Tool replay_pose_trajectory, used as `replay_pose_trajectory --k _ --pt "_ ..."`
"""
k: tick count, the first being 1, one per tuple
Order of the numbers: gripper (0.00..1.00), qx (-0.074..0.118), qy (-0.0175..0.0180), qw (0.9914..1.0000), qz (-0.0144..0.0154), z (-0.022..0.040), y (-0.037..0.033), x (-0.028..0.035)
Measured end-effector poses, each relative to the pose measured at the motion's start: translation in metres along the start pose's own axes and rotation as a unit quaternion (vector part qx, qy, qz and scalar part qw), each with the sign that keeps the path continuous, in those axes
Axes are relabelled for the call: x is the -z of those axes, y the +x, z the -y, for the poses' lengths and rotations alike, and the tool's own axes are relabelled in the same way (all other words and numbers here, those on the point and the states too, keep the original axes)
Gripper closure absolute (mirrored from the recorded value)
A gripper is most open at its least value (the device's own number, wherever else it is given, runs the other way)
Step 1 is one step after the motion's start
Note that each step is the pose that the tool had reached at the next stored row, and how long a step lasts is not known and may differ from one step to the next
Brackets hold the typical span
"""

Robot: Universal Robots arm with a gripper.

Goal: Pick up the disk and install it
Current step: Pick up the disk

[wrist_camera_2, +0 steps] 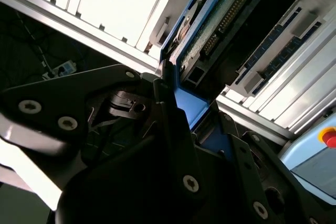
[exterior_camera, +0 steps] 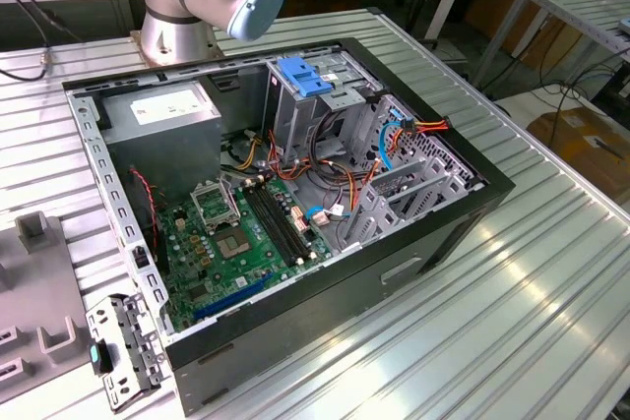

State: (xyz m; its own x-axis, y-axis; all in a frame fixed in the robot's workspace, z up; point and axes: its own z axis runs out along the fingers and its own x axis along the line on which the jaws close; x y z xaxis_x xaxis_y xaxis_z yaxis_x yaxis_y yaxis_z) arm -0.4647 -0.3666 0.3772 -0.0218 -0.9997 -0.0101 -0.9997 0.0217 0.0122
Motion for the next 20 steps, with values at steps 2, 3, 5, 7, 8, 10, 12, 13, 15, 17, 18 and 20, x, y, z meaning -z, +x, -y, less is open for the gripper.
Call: replay_pose_trajectory --k 2,3,5,7,8,10,12,13,15,17,18,20 --pt "0.63 0.0 0.0 1.0 0.0 0.0 0.0 0.0028" --pt "0.63 0.0 0.0 1.0 0.0 -0.0001 0.0 0.0038" --pt "0.63 0.0 0.0 1.0 0.0 -0.0001 -0.0001 0.0064" --pt "0.63 0.0 0.0 1.0 0.0 -0.0001 -0.0001 0.0087" --pt "0.63 0.0 0.0 1.0 0.0 -0.0001 -0.0001 0.0097" --pt "0.63 0.0 0.0 1.0 0.0 -0.0001 -0.0001 0.0117" --pt "0.63 0.0 0.0 1.0 0.0 -0.0002 -0.0002 0.0142" --pt "0.63 0.0 0.0 1.0 0.0 -0.0002 -0.0002 0.0157" --pt "0.63 0.0 0.0 1.0 0.0 -0.0002 -0.0002 0.0194" --pt "0.63 0.0 0.0 1.0 0.0 -0.0003 -0.0002 0.0217" --pt "0.63 0.0 0.0 1.0 0.0 -0.0003 -0.0003 0.0237" --pt "0.63 0.0 0.0 1.0 0.0 -0.0003 -0.0003 0.0261"
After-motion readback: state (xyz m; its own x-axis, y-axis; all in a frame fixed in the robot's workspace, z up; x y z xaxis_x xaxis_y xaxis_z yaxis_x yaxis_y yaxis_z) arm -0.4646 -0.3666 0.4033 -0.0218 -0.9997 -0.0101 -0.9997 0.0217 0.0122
